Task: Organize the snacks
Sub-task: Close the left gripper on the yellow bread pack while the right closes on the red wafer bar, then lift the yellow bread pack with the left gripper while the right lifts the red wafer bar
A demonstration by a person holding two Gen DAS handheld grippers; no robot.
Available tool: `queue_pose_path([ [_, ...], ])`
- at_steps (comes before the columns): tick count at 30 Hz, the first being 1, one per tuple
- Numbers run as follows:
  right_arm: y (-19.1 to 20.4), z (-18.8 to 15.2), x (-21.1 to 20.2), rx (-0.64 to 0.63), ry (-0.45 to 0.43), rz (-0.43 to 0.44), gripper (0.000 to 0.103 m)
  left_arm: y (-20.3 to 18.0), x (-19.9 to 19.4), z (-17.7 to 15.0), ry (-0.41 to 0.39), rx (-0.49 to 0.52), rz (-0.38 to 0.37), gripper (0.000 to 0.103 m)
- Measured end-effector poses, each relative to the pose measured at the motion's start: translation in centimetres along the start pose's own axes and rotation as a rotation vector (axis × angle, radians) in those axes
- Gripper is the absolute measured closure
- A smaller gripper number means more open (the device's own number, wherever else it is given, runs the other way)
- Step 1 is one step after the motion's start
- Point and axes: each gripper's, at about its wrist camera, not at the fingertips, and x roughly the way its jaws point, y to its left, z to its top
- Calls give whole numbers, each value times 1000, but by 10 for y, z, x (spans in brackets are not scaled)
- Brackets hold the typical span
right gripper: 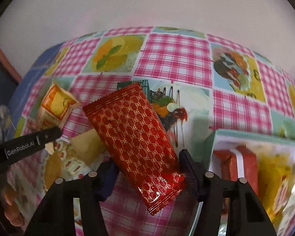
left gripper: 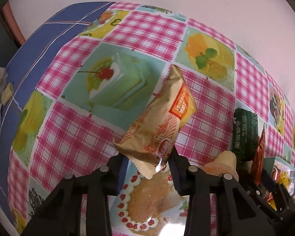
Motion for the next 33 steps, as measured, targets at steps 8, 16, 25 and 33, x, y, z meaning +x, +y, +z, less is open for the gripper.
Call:
queue_pose_path([
  [8, -2, -23, -16, 59, -15, 26, 54, 16, -10, -10, 16, -33, -21, 66],
  [16, -1, -41, -30, 109, -16, 46, 64, 16, -41, -26, 22, -67, -27, 68],
  [25, -12, -62, -43, 190, -12, 90, 87, 9, -69, -45, 2, -66, -39, 68],
  [33, -19, -76, -40, 223, 26, 83, 89, -2, -60, -56, 31, -62, -62, 68],
])
